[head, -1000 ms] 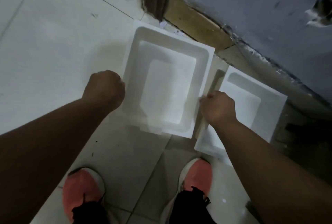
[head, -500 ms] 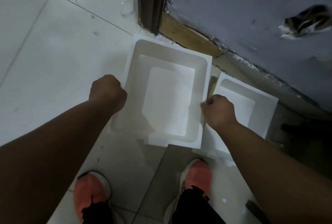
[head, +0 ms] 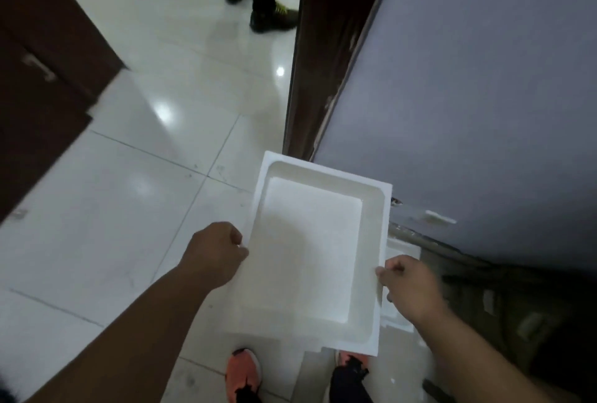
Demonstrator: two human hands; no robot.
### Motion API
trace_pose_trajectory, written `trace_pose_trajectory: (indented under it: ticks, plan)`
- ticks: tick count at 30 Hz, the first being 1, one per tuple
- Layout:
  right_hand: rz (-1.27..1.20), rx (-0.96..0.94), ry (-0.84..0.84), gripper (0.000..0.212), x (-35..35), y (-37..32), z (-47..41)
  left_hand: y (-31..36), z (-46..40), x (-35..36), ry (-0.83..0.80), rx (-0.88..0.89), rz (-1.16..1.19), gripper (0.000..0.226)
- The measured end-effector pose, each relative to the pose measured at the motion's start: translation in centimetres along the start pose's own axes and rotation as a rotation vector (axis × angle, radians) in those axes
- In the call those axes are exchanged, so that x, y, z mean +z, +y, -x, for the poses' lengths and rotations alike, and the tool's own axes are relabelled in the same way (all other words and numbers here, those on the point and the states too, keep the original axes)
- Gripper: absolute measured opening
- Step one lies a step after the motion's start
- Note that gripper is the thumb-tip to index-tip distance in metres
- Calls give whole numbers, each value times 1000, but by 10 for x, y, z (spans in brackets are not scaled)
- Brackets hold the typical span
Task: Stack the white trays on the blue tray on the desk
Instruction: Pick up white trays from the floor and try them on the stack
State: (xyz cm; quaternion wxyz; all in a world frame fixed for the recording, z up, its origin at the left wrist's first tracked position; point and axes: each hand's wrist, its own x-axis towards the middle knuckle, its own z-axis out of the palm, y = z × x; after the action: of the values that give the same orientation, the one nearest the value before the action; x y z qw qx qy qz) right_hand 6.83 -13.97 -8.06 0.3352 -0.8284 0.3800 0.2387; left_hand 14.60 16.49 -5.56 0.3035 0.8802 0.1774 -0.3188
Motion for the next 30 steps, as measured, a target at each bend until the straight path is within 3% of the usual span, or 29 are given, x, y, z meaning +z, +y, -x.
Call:
trace_pose_trajectory:
  ticks: [5,13,22,30]
  plan:
    - [-199,-58,52,26,-93,-58,123,61,103,-124,-6,125,113,10]
    - [-304,-182,272,27,-197,-71,251,116,224,-199,-47,325,113,27]
    - [-354,-220,440,21,-280,5,349,169,337,-178,-149,528,-7,35]
    - [-421,-156,539,24,-337,160,406,210,438,-71,-292,562,-198,24]
